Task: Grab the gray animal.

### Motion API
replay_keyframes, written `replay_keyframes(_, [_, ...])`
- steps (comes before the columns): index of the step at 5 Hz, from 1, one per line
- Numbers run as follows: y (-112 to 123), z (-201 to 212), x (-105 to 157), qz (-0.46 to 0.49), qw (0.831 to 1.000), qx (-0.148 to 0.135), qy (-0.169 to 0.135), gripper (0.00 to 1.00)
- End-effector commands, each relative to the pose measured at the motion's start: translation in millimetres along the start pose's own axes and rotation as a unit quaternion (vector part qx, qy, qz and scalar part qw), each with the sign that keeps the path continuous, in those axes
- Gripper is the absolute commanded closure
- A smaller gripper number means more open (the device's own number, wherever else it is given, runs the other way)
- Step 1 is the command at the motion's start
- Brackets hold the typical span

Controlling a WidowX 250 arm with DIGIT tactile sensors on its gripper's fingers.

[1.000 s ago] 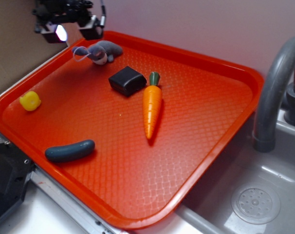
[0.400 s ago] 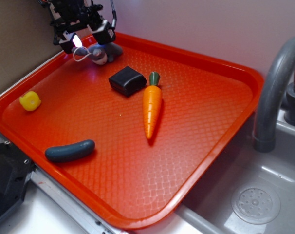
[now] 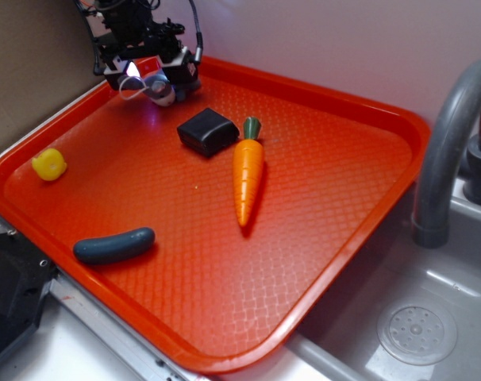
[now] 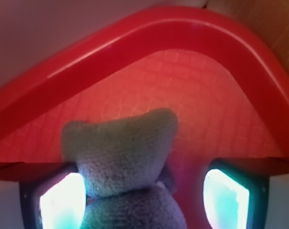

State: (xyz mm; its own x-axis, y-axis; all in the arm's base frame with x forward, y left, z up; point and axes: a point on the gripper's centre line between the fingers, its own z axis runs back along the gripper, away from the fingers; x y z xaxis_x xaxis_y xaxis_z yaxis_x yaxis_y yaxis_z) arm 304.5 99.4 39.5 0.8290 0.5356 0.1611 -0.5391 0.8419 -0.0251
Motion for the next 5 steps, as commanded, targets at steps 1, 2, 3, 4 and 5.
replay_keyframes(1, [-0.3, 22.8, 4.4, -0.017, 0.999, 0.017, -0.039, 1.0])
replay_keyframes(2, [-0.7, 41.8, 0.8, -0.037, 0.998, 0.031, -0.034, 1.0])
replay_keyframes(3, [-6.8, 89.6, -12.8, -0.032, 0.998, 0.058, -0.015, 1.0])
replay_keyframes(4, [-13.5, 130.7, -32.8, -0.056, 0.998, 0.019, 0.014, 1.0])
replay_keyframes(5, [-26.7, 163.0, -60.3, -0.11, 0.992, -0.032, 0.048, 1.0])
